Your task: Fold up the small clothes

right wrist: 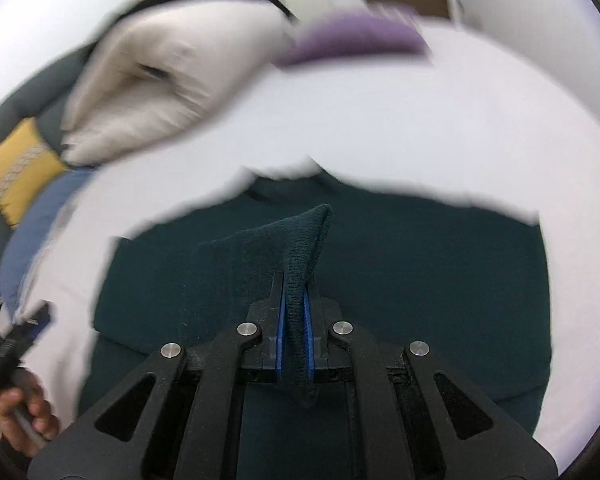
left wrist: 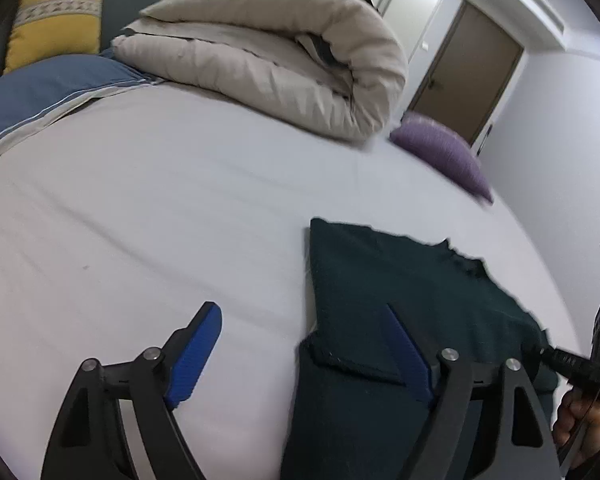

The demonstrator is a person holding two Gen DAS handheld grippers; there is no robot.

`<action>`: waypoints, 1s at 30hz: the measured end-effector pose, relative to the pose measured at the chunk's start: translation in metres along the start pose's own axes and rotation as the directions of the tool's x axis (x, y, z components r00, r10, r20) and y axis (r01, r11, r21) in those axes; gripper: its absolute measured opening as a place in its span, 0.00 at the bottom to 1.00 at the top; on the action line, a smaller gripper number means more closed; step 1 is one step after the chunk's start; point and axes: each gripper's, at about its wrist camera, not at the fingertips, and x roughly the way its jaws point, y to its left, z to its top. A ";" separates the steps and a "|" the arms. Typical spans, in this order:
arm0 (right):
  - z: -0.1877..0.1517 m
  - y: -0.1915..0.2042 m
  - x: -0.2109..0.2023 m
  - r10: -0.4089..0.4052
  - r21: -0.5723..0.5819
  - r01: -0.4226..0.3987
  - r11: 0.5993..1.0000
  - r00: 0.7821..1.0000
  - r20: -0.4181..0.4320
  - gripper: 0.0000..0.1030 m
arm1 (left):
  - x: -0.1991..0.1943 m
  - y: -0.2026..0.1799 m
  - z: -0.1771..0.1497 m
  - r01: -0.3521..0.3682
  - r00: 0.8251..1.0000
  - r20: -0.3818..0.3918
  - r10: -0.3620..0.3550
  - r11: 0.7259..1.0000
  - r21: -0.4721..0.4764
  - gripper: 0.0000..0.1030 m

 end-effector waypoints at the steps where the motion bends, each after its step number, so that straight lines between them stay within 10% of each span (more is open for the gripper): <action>1: -0.004 -0.010 0.013 -0.004 0.030 0.005 1.000 1.000 -0.027 0.06 | 0.010 -0.005 0.002 -0.013 1.000 -0.020 0.013 1.000 0.020 0.80; 10: -0.014 -0.036 0.029 0.065 0.100 -0.065 0.993 0.998 0.001 0.09 | 0.076 -0.037 0.034 -0.128 0.986 -0.087 0.143 0.979 0.162 0.80; 23: -0.018 -0.041 0.032 0.053 0.102 -0.053 0.993 0.999 0.000 0.07 | 0.111 -0.038 0.034 -0.114 0.980 -0.136 0.147 0.968 0.224 0.10; 30: -0.024 -0.056 0.016 0.005 0.131 -0.009 0.991 1.000 0.026 0.06 | 0.119 -0.036 0.026 -0.133 0.981 -0.106 0.161 0.963 0.236 0.11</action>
